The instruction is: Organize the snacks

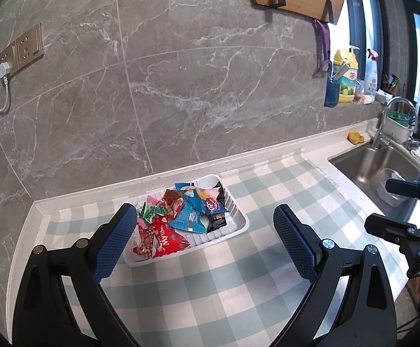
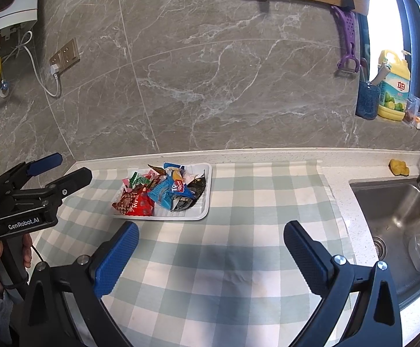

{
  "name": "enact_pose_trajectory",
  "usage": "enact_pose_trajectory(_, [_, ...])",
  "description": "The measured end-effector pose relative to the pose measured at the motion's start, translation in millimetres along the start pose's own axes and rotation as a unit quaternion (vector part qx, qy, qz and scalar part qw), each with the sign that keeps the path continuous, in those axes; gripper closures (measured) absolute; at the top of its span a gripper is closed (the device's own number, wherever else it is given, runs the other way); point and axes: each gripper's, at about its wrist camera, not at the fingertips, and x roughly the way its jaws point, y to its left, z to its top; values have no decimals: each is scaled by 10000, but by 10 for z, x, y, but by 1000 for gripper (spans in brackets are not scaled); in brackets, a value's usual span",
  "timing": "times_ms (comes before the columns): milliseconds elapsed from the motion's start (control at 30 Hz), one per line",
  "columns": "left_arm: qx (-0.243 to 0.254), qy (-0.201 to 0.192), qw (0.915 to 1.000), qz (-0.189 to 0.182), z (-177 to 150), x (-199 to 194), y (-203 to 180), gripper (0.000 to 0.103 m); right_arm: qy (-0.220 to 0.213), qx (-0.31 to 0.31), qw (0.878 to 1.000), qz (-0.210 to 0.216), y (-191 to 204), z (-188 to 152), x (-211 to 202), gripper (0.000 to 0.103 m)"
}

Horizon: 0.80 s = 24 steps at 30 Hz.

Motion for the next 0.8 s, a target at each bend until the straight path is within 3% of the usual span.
enact_pose_trajectory(333, [-227, -184, 9995, 150, -31, -40, 28, 7, 4, -3, 10000, 34, 69, -30, 26, 1])
enact_pose_trajectory(567, [-170, -217, 9980, 577, -76, -45, 18, 7, 16, -7, 10000, 89, 118, -65, 19, 1])
enact_pose_trajectory(800, [-267, -158, 9973, 659, -125, -12, 42, 7, 52, 12, 9999, 132, 142, -96, 24, 1])
